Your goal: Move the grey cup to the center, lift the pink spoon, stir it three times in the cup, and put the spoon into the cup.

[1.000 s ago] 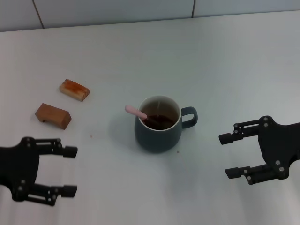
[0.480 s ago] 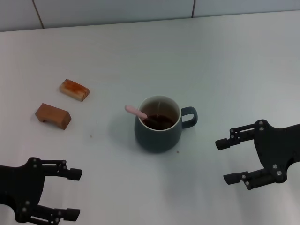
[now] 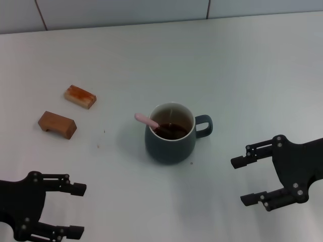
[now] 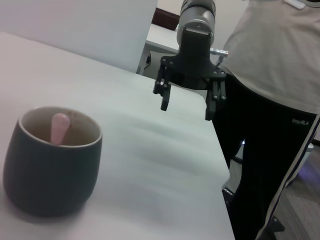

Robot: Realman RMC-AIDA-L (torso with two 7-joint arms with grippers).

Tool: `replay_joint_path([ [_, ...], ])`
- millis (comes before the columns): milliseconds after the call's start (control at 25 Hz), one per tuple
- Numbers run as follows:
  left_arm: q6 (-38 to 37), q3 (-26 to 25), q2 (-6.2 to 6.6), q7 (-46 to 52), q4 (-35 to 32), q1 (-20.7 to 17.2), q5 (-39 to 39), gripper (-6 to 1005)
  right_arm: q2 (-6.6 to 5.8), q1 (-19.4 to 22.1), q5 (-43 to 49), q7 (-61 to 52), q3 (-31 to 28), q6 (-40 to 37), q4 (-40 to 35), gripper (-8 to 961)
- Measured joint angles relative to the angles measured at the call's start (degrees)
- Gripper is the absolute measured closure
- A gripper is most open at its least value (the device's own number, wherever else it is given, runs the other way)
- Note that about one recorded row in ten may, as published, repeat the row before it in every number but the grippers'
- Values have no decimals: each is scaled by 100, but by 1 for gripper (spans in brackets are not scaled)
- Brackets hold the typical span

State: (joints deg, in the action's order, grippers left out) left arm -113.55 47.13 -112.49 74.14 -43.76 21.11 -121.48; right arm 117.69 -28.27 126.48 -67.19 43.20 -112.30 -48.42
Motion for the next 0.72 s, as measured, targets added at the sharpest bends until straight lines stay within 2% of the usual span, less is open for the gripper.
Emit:
replay_joint_path([
  [720,-2,-63,48,17,0,-141,2,157,-53,70,75,-13,5,-66,17,259],
])
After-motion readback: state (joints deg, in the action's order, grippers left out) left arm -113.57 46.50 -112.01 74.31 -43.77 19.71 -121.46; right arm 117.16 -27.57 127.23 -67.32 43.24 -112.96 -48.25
